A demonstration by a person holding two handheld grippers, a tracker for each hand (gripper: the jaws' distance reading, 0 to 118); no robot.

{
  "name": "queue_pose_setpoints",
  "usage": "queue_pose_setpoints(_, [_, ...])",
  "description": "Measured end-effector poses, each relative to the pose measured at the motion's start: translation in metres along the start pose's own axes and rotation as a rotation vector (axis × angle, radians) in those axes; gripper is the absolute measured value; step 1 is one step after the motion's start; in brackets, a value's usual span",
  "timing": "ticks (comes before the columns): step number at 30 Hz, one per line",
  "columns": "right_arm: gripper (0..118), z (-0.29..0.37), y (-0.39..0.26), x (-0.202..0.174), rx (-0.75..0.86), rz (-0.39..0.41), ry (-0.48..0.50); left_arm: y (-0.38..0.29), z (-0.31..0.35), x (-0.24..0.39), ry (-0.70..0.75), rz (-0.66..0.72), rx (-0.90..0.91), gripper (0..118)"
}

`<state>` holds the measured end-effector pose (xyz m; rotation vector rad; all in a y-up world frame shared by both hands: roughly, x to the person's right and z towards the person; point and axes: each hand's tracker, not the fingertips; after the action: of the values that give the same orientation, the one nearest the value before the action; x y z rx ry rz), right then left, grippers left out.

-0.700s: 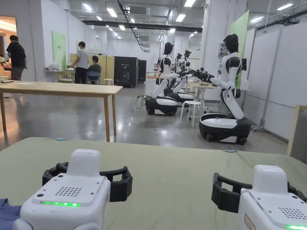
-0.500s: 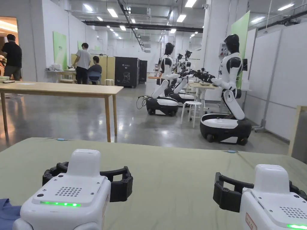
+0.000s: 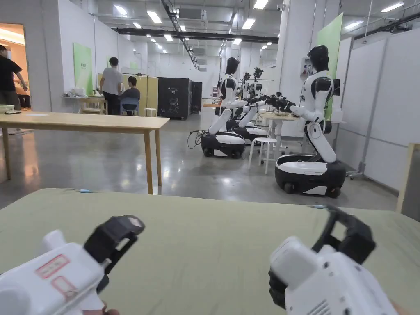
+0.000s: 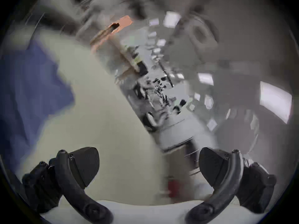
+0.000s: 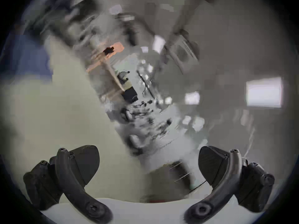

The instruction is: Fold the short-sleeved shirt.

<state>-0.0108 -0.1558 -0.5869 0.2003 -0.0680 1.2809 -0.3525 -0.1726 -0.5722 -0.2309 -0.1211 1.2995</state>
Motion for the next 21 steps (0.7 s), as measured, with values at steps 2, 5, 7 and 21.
queue_pose_setpoints(2, [118, 0.002, -0.007, -0.029, 0.109, 0.434, -0.069, 0.008, -0.005, -0.040, -0.095, 0.387, -0.036, 118])
queue_pose_setpoints(5, [118, 0.006, -0.020, -0.043, 0.244, 0.659, -0.060, 0.001, -0.014, -0.081, -0.169, 0.667, -0.141, 118])
queue_pose_setpoints(7, [118, 0.005, -0.015, -0.031, 0.196, 0.443, 0.027, 0.002, -0.010, -0.071, -0.082, 0.449, -0.104, 118])
queue_pose_setpoints(21, [118, -0.018, -0.061, 0.050, -0.193, -1.290, 0.163, -0.083, -0.019, 0.085, 0.315, -1.329, 0.314, 118])
